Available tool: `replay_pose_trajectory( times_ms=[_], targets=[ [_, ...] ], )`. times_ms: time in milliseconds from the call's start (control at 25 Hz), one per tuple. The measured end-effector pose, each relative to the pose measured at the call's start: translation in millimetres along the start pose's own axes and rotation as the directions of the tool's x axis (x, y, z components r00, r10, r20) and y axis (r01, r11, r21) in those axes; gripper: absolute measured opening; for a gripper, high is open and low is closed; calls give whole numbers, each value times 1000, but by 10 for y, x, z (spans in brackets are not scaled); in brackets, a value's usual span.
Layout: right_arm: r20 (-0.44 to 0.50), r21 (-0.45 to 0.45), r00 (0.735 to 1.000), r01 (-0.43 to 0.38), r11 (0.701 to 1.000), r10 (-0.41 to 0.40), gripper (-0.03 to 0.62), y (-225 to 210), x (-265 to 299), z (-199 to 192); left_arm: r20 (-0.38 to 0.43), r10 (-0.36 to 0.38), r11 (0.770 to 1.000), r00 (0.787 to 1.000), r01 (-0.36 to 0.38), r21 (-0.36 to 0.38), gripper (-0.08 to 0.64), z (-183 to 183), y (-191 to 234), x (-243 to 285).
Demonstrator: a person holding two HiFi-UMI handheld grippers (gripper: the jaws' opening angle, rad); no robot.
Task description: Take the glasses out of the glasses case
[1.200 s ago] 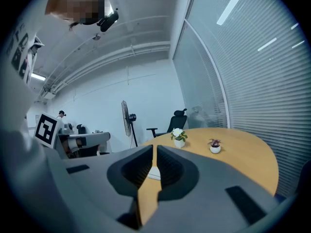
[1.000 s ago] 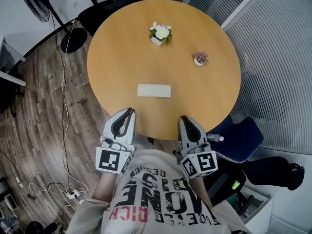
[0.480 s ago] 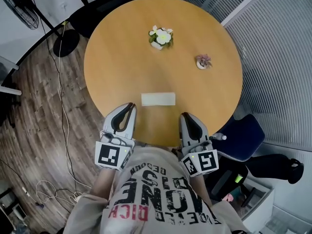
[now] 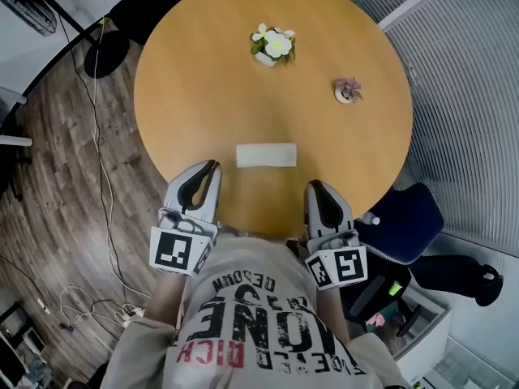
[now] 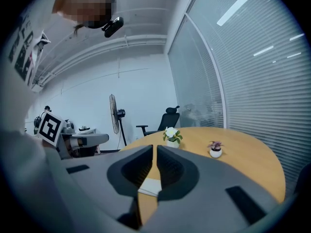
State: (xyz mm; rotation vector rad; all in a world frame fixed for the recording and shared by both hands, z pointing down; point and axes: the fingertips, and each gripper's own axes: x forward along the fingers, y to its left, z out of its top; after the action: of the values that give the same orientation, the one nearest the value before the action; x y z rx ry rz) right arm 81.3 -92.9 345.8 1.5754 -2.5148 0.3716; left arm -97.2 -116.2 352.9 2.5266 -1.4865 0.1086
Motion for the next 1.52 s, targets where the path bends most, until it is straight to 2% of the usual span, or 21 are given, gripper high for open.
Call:
replay_pose_trajectory(
  times_ms=[560, 680, 800, 840, 920, 1040, 1120, 1240, 1400, 1520],
  targets=[
    [-58, -30, 994, -96, 995, 94, 21, -145, 163, -194, -57, 59, 998, 997, -59, -1, 31, -276, -58, 142],
    [-76, -80, 992, -111, 991, 105, 21, -164, 249, -262, -122, 58, 998, 991, -57, 8, 32, -466, -73, 196],
    [-98, -143, 988, -134, 981, 121, 21, -188, 360, -362, -223, 33, 999, 974, -37, -10, 35, -734, -114, 284],
    [-105, -161, 987, -140, 977, 124, 23, -203, 400, -400, -242, 21, 1000, 970, -23, -4, 55, -809, -124, 325],
    [-127, -189, 984, -150, 970, 128, 37, -242, 470, -492, -259, -6, 999, 966, 18, 47, 94, -939, -148, 410],
    [-183, -217, 974, -170, 961, 131, 103, -319, 564, -687, -312, -24, 993, 950, 59, 103, 101, -1163, -176, 508],
    [-233, -266, 963, -199, 943, 138, 114, -346, 616, -840, -361, -30, 991, 932, 75, 111, 123, -1331, -185, 545],
    [-327, -363, 935, -262, 894, 141, 124, -336, 680, -1089, -431, -40, 989, 902, 98, 113, 146, -1586, -179, 574],
    [-431, -429, 892, -338, 838, 139, 130, -301, 732, -1405, -515, -37, 990, 856, 102, 97, 158, -1925, -178, 553],
    [-471, -473, 870, -386, 792, 143, 133, -269, 776, -1576, -541, -31, 987, 840, 111, 115, 158, -2035, -184, 597]
  ],
)
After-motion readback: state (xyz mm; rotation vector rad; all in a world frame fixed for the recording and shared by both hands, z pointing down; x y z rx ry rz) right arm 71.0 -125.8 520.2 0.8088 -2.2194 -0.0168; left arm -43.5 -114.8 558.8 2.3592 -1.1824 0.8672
